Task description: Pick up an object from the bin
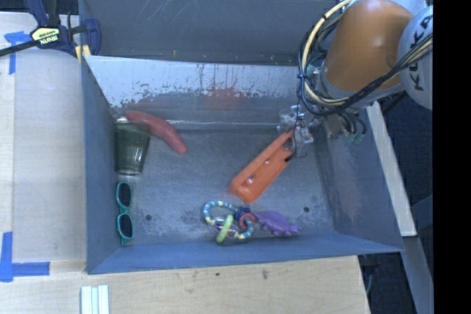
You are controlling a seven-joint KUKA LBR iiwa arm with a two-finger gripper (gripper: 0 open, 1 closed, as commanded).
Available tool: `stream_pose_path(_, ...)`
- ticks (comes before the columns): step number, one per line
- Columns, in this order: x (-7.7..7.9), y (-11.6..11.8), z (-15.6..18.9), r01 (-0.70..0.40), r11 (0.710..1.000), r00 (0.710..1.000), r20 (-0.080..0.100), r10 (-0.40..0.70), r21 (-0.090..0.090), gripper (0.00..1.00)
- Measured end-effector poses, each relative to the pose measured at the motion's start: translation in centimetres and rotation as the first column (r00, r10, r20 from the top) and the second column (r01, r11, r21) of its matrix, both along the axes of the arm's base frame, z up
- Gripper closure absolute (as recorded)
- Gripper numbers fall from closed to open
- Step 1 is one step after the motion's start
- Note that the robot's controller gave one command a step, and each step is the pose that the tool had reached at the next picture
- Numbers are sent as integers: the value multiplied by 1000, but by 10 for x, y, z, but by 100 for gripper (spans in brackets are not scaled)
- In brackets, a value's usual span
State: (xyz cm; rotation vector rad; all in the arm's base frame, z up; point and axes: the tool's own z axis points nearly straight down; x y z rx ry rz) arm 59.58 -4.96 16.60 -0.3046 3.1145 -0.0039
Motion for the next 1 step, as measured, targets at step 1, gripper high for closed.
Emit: stream_pose_path(1, 4, -2, 36, -67, 998, 998, -5, 67, 0, 100)
